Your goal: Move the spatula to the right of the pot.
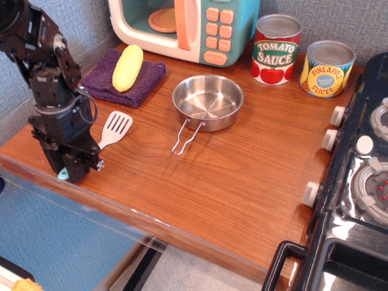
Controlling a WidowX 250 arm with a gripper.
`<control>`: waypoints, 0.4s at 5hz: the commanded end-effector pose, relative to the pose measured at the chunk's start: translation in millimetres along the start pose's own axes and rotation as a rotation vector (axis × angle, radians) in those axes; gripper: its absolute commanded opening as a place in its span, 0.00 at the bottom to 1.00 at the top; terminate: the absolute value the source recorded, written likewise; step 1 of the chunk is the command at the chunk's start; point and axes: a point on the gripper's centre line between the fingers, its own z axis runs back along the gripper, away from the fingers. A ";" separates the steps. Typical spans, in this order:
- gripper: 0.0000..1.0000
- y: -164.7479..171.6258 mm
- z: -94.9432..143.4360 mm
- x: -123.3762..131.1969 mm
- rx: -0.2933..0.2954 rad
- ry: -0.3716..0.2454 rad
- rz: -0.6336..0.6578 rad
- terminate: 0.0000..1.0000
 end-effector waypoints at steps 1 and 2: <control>0.00 -20.4 77.0 18.4 -0.061 -0.145 0.067 0.00; 0.00 -66.2 107.1 33.2 -0.122 -0.205 -0.038 0.00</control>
